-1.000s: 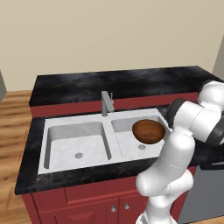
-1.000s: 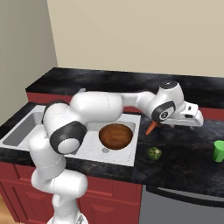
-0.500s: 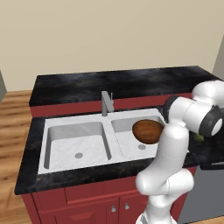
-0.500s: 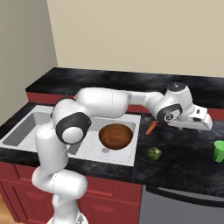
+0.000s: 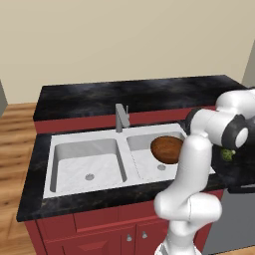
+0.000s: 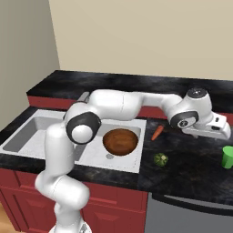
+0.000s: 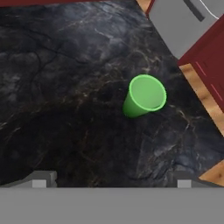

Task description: Remove the broccoli and carrot from the sink. Then move the bowl and cup from the counter to the sink for washing.

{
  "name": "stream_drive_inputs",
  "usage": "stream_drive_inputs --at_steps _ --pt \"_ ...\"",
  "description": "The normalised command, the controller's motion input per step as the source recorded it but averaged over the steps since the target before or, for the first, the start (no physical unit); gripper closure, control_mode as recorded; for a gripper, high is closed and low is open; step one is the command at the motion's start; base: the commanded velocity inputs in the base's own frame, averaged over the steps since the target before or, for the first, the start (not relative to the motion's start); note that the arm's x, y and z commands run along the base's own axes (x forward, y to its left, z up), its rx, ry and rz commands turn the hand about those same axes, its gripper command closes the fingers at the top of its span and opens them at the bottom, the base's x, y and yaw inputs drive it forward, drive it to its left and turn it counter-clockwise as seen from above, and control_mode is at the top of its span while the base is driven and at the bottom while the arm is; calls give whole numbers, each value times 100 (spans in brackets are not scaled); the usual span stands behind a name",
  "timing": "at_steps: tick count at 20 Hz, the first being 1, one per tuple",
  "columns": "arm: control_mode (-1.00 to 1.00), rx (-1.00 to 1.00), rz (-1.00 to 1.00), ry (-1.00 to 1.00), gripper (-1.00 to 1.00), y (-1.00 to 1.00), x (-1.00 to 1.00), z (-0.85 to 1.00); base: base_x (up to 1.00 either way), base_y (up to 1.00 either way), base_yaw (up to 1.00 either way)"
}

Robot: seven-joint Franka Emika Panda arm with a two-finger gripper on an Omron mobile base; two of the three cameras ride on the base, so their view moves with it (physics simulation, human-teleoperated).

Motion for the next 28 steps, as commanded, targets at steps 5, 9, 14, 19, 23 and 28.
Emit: stream_drive_inputs --at_steps 5,9,14,19,23,28 --pt "-100 0 0 0 -100 -26 0 0 0 0 0" --pt "-100 1 1 0 -100 -23 0 -2 0 0 0" --pt "-100 3 4 1 -100 -16 0 -6 0 0 0" --pt "-100 6 6 2 -100 -9 0 -8 0 0 0" --pt "-100 3 8 0 -100 -5 2 -9 0 0 0" --pt "-100 1 8 0 -100 -3 7 -11 0 0 0"
